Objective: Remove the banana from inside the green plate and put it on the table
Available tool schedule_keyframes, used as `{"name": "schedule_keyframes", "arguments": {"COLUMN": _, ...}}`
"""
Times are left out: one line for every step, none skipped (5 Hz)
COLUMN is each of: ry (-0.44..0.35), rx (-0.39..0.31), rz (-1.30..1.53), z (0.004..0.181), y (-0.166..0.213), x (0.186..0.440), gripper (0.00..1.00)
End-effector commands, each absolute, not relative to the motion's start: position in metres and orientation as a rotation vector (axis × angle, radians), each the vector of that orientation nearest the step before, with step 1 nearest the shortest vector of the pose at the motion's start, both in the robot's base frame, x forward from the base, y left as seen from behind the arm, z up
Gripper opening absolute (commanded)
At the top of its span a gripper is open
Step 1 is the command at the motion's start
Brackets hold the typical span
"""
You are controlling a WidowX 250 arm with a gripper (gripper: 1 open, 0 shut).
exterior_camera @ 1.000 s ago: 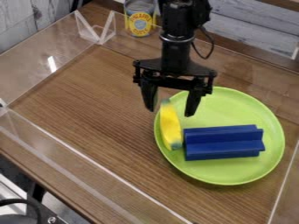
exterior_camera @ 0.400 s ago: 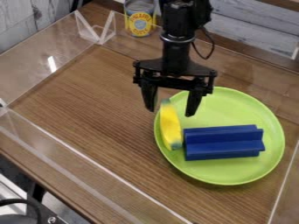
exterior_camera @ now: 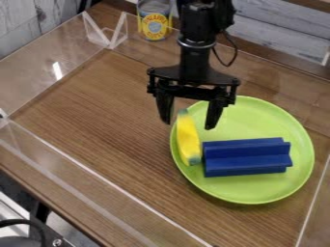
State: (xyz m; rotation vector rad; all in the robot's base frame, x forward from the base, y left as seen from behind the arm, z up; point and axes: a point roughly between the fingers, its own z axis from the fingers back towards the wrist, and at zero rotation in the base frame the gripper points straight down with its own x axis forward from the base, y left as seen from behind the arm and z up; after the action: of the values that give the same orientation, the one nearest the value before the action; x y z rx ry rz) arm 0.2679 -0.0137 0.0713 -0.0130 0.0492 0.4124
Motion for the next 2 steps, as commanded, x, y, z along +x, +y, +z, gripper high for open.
{"name": "schedule_keyframes", "arguments": {"ry": -0.006, "rx": -0.022, "rz": 0.407, "z": 0.0865, "y": -0.0149, "x": 0.2713, "gripper": 1.0}}
{"name": "schedule_keyframes", "arguments": {"ry": -0.012, "rx": -0.029, "rz": 0.416, "z": 0.0813, "y": -0.0139, "x": 0.2704, "gripper": 1.0}}
